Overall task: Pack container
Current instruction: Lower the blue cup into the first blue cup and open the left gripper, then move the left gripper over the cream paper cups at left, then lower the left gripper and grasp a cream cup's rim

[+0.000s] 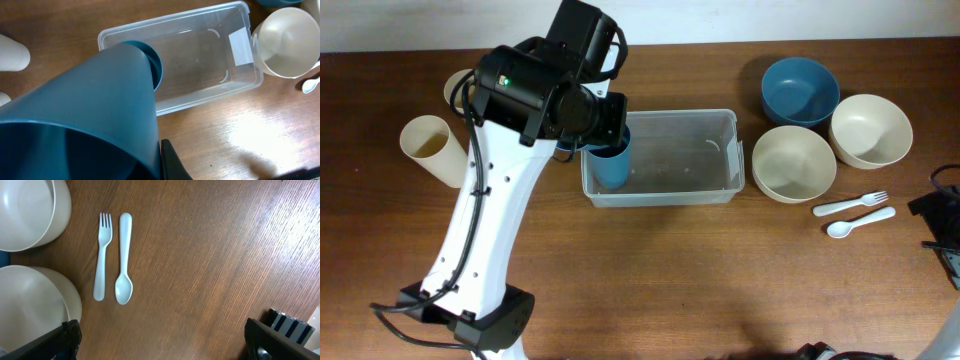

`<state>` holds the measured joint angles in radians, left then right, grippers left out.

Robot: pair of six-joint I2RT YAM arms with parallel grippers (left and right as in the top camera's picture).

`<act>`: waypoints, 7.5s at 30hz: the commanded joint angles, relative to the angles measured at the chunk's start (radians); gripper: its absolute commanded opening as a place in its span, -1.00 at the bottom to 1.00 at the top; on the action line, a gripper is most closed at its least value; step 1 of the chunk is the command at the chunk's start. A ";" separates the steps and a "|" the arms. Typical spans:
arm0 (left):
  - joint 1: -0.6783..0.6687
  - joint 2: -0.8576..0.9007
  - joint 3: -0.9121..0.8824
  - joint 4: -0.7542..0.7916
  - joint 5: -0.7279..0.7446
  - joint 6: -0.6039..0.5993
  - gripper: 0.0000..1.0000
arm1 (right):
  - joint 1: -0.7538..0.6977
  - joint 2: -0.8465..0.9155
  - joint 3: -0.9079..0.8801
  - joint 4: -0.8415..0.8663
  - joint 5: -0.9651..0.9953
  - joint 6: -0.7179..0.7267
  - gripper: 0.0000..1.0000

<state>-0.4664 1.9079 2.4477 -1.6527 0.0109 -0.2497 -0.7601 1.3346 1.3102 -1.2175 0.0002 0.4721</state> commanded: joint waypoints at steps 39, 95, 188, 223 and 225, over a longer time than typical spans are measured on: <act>-0.003 0.057 0.045 0.051 -0.093 0.020 -0.03 | -0.006 0.002 -0.003 0.003 0.012 0.008 0.97; 0.667 0.078 -0.256 0.196 -0.091 0.147 0.99 | -0.006 0.002 -0.003 0.003 0.012 0.008 0.97; 0.685 0.237 -0.315 0.179 -0.122 0.243 0.30 | -0.006 0.002 -0.003 0.003 0.012 0.008 0.98; 0.685 0.237 -0.315 0.181 -0.119 0.243 -0.97 | -0.006 0.002 -0.003 0.003 0.012 0.008 0.97; 0.685 0.237 -0.315 0.184 -0.119 0.243 -0.96 | -0.006 0.002 -0.003 0.003 0.012 0.008 0.97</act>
<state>0.2119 2.1323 2.1387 -1.4754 -0.1047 -0.0074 -0.7601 1.3346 1.3102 -1.2175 0.0002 0.4717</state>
